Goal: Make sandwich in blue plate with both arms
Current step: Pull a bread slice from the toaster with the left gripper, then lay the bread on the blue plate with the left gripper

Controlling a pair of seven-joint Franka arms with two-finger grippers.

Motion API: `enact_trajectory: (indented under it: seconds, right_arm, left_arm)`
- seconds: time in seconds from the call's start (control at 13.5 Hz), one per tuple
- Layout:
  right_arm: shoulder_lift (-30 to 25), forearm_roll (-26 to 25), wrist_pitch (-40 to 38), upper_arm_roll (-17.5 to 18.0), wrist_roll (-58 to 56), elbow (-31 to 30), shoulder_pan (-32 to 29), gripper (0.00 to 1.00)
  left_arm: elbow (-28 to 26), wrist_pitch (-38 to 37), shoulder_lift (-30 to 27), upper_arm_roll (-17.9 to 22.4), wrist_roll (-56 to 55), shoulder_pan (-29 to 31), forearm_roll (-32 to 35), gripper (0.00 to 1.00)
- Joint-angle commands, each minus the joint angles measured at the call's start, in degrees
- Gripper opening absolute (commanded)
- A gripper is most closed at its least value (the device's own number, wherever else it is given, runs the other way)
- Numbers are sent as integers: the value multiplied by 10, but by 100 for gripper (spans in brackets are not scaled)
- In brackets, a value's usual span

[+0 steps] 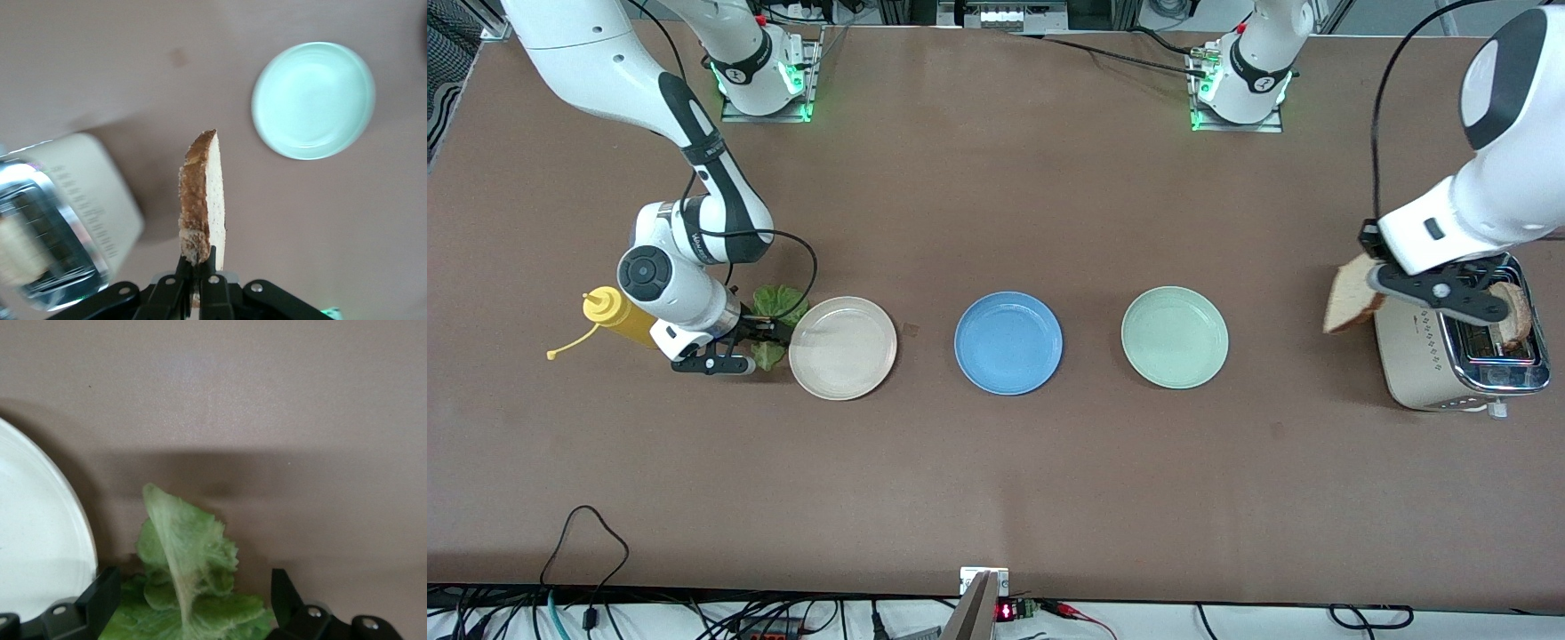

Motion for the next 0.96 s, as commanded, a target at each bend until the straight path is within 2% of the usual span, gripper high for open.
enact_trajectory:
  seconds: [0.0,0.22,0.52,0.59,0.74,0.89]
  right_arm:
    - [6,-5,10,-1,9,4,2,93]
    - [6,-6,10,-2,0,4,-2,58]
    - [5,-6,9,-4,-2,5,-4,8]
    - [5,-6,8,-4,-3,7,-4,0]
    - [0,-6,5,-4,-5,13,-4,0]
    - [-7,-6,-8,-4,-15,19,-6,0]
  left_arm:
    - [20,-21,39,-11,-13,-54,-29,1]
    - [23,-11,83,-11,-98,-76,-157,1]
    - [31,76,136,-11,-116,-83,-353,1]
    - [32,92,159,-12,-116,-85,-409,1]
    - [31,141,197,-12,-106,-93,-488,0]
    - [31,214,234,-12,-87,-122,-524,0]
